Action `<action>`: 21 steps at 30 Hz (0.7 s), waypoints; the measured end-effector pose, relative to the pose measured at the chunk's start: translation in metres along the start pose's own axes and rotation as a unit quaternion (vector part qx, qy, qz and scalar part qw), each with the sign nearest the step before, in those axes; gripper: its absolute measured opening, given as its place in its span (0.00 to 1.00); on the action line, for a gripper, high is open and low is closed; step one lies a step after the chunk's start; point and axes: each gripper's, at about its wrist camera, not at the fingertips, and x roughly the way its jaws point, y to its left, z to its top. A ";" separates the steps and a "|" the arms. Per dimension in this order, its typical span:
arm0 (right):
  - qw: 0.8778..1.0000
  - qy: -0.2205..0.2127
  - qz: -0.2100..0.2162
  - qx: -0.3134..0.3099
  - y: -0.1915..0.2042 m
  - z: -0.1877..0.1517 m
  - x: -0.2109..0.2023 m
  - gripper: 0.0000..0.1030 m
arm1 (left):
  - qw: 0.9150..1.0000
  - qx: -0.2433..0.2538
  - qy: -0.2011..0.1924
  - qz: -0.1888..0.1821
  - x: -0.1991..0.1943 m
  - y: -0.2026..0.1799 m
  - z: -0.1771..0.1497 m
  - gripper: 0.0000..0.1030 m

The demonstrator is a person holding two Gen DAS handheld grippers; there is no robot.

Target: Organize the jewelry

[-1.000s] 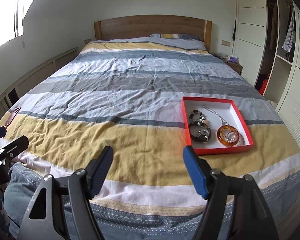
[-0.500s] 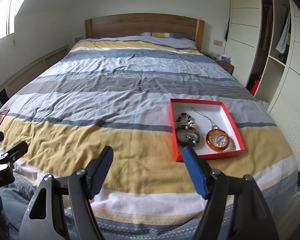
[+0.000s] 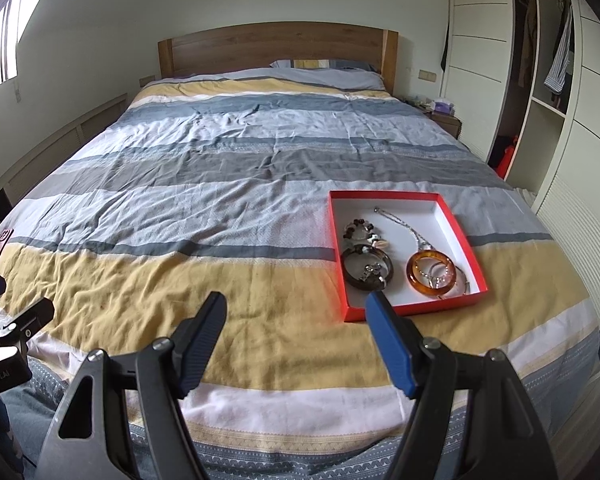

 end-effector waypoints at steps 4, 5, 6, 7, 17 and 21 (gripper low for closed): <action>1.000 0.000 -0.001 0.002 -0.002 0.001 0.001 0.69 | 1.000 0.001 0.000 0.000 0.000 -0.001 0.000 0.99; 1.000 0.000 0.000 0.003 -0.002 0.001 0.000 0.69 | 1.000 0.001 0.000 0.000 0.000 -0.001 0.000 0.99; 1.000 0.000 0.001 0.002 -0.002 0.001 0.000 0.69 | 1.000 0.000 0.000 0.000 0.000 -0.001 -0.001 0.99; 1.000 0.000 0.000 0.002 -0.002 0.001 0.000 0.69 | 1.000 0.000 0.001 0.000 0.001 -0.001 -0.001 0.99; 1.000 0.000 0.000 0.002 -0.004 0.001 0.000 0.69 | 1.000 -0.005 0.000 -0.003 0.000 0.002 -0.001 0.99; 1.000 0.002 -0.001 0.002 -0.005 0.001 0.000 0.69 | 1.000 -0.007 0.000 -0.005 -0.001 0.003 -0.002 0.99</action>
